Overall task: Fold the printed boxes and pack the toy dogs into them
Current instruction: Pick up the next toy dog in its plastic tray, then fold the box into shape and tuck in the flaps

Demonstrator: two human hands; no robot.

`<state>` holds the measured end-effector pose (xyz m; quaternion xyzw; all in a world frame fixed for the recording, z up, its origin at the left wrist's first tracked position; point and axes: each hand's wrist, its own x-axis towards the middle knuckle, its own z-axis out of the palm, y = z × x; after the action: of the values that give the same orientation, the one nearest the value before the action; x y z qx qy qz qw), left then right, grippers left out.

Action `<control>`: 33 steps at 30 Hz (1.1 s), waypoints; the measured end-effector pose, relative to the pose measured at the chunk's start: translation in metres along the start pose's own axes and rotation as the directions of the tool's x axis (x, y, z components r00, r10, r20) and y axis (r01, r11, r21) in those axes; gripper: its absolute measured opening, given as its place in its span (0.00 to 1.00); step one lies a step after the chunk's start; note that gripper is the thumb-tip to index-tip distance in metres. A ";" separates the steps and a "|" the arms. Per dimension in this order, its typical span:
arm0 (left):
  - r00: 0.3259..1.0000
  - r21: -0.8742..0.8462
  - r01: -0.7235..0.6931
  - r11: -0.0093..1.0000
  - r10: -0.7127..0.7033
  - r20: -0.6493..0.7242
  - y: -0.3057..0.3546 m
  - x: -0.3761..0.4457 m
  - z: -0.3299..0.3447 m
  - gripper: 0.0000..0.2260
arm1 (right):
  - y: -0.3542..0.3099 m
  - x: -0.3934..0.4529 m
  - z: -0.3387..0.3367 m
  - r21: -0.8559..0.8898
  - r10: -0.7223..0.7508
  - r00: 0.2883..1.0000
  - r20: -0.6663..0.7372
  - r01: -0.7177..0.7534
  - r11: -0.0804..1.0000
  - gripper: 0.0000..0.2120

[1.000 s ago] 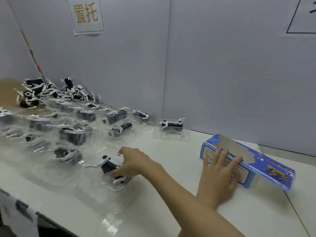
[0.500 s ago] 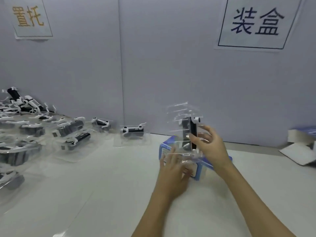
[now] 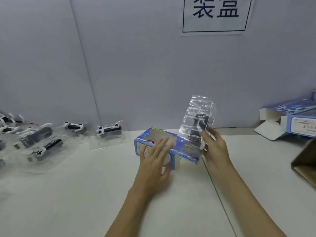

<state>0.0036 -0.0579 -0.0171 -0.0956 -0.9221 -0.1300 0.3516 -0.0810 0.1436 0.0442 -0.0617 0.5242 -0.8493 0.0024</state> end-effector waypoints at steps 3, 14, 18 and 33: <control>0.996 0.093 0.046 0.995 -0.053 0.077 0.017 0.004 0.008 0.27 | 0.001 0.000 -0.004 0.063 0.033 0.999 -0.028 -0.032 0.998 0.17; 0.725 -0.598 0.343 0.724 -0.609 -0.322 0.010 0.021 -0.017 0.04 | -0.001 0.000 -0.020 0.194 0.125 0.989 -0.083 -0.107 0.975 0.15; 0.499 -0.832 0.326 0.449 -0.829 -0.253 0.003 0.032 -0.032 0.03 | 0.001 -0.003 -0.015 0.180 0.160 0.963 0.216 -0.200 0.963 0.16; 0.651 -0.786 0.305 0.538 -0.720 -0.240 -0.007 0.022 -0.036 0.02 | 0.002 -0.019 -0.006 -0.501 0.295 0.823 0.485 -0.015 0.865 0.32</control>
<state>0.0084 -0.0733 0.0223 0.1121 -0.6483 -0.5833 0.4763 -0.0630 0.1489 0.0381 -0.2558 0.6966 -0.6372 0.2078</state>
